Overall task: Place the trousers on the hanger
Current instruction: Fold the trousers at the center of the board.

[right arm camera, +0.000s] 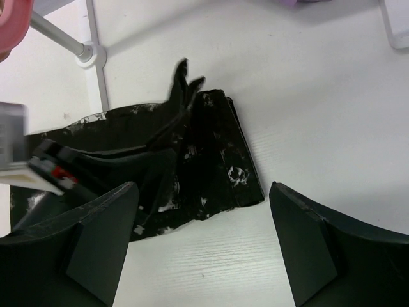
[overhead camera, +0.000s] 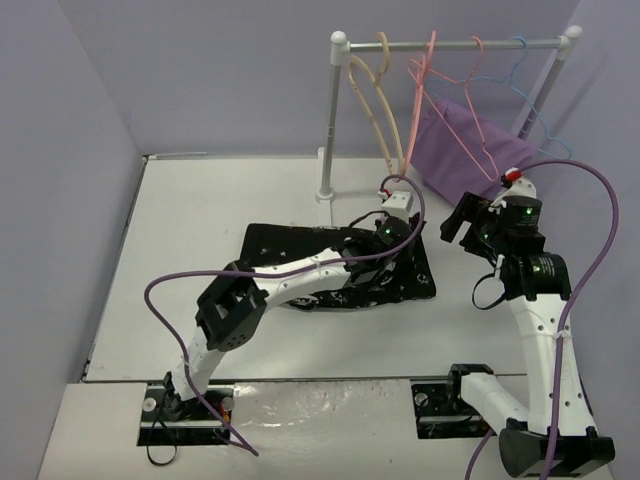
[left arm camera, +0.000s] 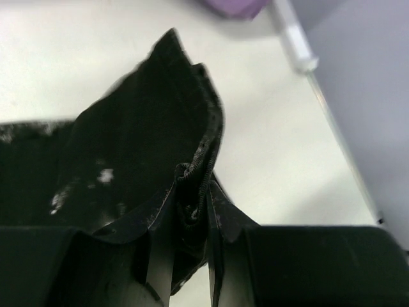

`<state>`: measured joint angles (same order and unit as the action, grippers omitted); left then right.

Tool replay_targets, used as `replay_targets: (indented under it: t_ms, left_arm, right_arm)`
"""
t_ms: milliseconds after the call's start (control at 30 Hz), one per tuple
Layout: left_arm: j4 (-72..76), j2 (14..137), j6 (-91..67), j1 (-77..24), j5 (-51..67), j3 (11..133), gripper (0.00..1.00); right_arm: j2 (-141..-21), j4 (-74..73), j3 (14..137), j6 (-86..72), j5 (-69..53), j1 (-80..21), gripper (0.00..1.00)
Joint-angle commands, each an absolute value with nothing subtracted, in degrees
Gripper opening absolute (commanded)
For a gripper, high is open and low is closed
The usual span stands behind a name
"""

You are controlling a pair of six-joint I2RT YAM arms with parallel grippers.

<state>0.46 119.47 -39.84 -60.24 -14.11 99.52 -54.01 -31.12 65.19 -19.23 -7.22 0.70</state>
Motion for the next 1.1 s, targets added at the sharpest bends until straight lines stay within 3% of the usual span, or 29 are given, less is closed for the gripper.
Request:
replay_targets:
  t_ms: [0, 167, 533, 700, 800, 933, 1067]
  left_arm:
    - [2.83, 115.73, -38.71, -60.99, -13.08, 99.17, 0.48]
    - [-1.14, 108.21, -35.32, -61.00, -12.83, 95.24, 0.68]
    - [-8.88, 88.23, -33.01, -59.41, -11.68, 75.98, 0.72]
    - [-6.99, 82.40, -39.22, -47.28, -4.31, 63.48, 0.62]
    - [-4.57, 83.41, -39.14, -38.53, 0.24, 59.95, 0.48]
    - [-2.04, 86.49, -38.93, -29.05, 5.53, 57.06, 0.27]
    - [-1.82, 88.95, -40.43, -22.06, 7.36, 53.34, 0.16]
  right_arm:
    - [-53.65, -29.98, 67.13, -18.99, -4.59, 0.35, 0.81]
    - [-55.24, -30.12, 66.07, -19.93, -5.23, 0.35, 0.80]
    - [-60.12, -25.64, 59.44, -24.68, -10.41, 0.35, 0.71]
    - [-63.70, -15.84, 51.42, -30.09, -15.88, 0.35, 0.40]
    - [-64.79, -8.15, 46.19, -32.32, -14.81, 0.35, 0.22]
    - [-68.24, -0.12, 38.59, -34.00, -13.87, 0.35, 0.14]
    - [-72.58, 4.87, 32.71, -35.64, -12.22, 0.35, 0.12]
